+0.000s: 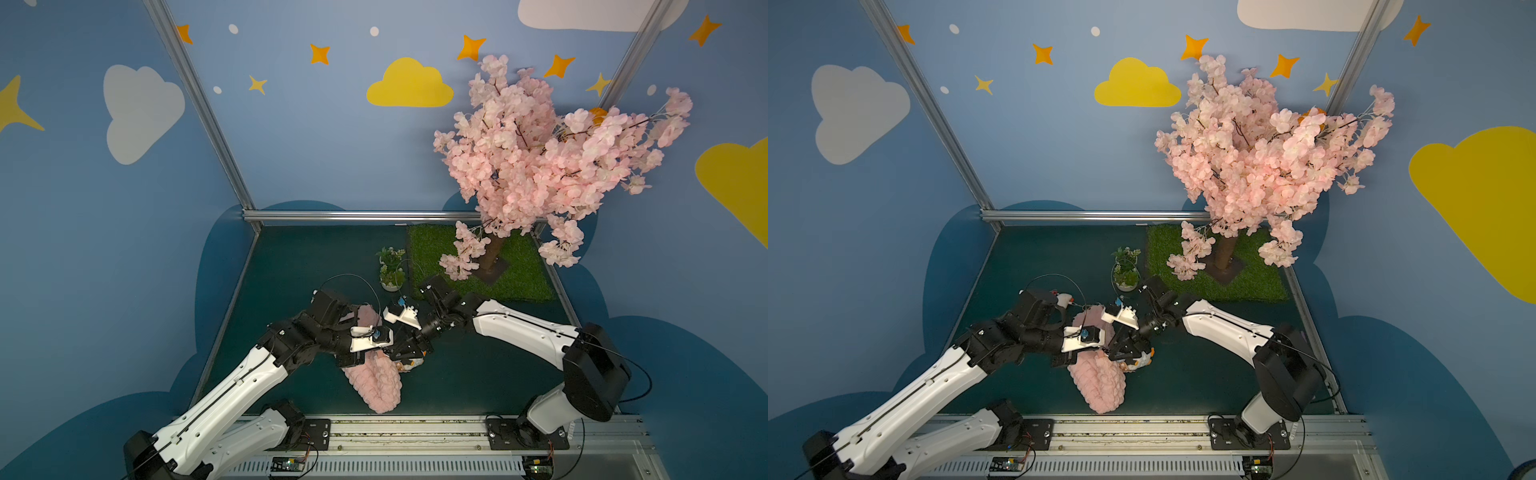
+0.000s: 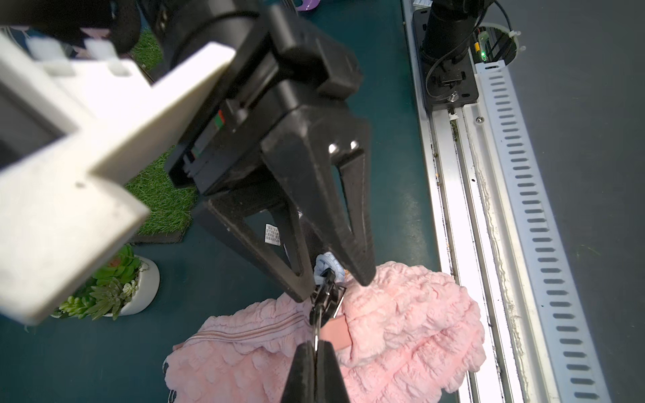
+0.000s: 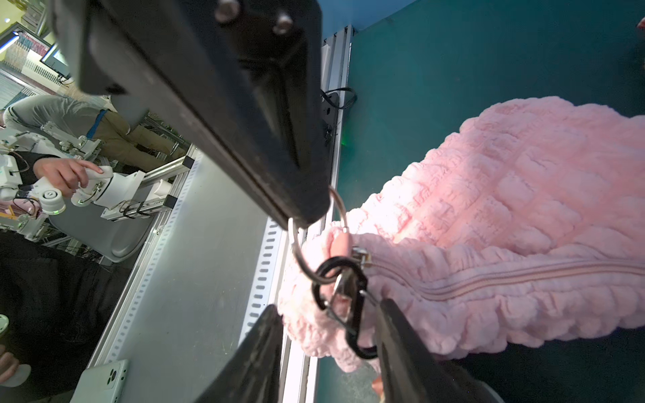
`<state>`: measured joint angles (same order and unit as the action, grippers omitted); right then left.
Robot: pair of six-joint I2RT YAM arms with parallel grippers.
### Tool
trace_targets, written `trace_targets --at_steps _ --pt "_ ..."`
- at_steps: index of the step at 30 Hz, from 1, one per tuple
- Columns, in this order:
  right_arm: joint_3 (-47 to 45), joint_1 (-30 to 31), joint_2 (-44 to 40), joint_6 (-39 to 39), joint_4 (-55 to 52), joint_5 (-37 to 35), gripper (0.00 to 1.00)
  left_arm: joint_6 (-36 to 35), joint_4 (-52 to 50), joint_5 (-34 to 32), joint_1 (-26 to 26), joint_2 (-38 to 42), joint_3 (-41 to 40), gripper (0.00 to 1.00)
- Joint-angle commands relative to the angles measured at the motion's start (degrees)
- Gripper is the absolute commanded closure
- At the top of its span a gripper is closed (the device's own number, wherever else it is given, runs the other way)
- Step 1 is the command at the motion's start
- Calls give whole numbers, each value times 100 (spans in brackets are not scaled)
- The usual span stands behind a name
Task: Remove the decoration from the bag
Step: Remove the decoration item from the bag.
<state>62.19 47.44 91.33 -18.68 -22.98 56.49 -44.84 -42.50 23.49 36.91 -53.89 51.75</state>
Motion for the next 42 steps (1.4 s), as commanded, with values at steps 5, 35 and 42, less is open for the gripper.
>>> trace_targets --at_steps 5,35,42 --pt "301 27 282 -82 -123 384 55 -147 -39 -49 -48 68 12 98" --pt "-137 89 157 630 635 344 67 -118 -31 -11 -144 19 35 98" --pt "-171 116 148 567 594 403 72 -154 -15 -104 -149 -4 9 98"
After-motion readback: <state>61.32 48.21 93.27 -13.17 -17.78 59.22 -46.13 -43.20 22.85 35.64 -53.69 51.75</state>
